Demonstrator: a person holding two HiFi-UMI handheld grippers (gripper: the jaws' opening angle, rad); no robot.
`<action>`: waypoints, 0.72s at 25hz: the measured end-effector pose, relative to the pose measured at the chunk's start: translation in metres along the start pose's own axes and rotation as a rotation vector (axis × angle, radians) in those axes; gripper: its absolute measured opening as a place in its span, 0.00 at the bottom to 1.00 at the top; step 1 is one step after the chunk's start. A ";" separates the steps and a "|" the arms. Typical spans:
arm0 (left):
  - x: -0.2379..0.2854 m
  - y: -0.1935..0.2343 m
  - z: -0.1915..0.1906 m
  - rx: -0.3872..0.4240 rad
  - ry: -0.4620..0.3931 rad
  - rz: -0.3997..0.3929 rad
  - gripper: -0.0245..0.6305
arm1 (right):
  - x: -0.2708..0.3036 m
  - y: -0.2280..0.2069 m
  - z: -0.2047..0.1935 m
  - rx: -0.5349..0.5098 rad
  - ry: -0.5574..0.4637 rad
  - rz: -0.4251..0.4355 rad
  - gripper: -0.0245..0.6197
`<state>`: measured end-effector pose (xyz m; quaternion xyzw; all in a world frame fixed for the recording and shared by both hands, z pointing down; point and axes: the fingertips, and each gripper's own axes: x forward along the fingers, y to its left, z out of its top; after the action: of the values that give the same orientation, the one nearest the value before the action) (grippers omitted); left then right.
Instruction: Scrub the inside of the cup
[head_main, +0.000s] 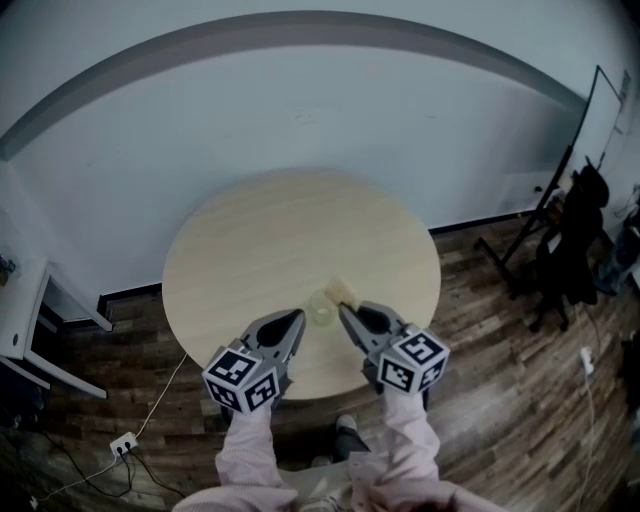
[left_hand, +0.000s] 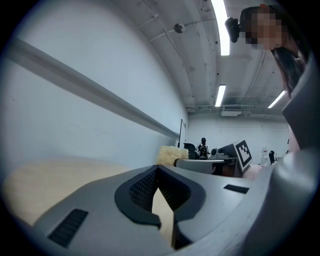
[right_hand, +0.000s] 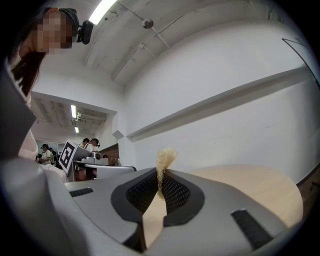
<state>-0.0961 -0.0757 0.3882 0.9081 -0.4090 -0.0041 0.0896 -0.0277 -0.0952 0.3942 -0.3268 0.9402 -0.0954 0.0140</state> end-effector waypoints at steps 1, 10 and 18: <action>0.003 0.003 0.000 0.000 0.003 0.004 0.03 | 0.004 -0.004 0.000 -0.002 0.006 0.003 0.07; 0.037 0.025 0.000 0.001 0.028 0.035 0.03 | 0.031 -0.038 0.001 0.008 0.049 0.051 0.07; 0.060 0.041 0.008 0.003 -0.011 0.078 0.03 | 0.052 -0.064 0.000 0.031 0.084 0.104 0.07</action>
<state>-0.0873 -0.1484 0.3913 0.8916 -0.4445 -0.0049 0.0863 -0.0297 -0.1763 0.4084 -0.2728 0.9541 -0.1225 -0.0153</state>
